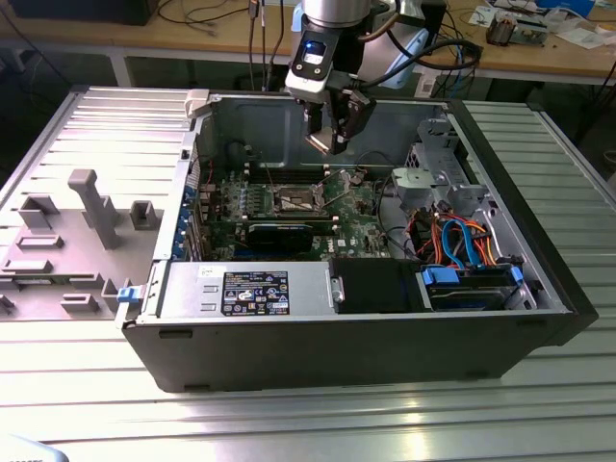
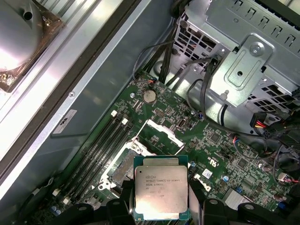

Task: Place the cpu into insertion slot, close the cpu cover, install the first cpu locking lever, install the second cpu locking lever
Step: 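Place the cpu into insertion slot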

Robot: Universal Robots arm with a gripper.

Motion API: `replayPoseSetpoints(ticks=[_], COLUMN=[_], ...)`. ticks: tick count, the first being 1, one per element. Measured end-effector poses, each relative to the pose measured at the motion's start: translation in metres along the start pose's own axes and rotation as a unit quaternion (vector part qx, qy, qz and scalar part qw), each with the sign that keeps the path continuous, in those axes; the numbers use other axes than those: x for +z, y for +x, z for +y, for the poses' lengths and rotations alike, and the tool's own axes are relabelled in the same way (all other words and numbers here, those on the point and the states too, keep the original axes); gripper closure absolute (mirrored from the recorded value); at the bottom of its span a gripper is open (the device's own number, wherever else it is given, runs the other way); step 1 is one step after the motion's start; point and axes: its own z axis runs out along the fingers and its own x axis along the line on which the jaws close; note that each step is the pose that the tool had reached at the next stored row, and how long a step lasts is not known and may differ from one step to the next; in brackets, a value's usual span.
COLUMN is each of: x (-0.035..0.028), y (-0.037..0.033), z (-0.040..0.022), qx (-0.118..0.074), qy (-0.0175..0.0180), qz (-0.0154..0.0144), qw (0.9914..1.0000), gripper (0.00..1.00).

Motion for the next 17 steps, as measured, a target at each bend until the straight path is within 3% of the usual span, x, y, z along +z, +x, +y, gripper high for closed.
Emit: replayPoseSetpoints(ticks=[17], x=[0.0000], y=[0.0000], z=[0.0000], qx=[0.004], qy=[0.0000], qz=[-0.0003], qw=[0.99999], gripper=[0.45])
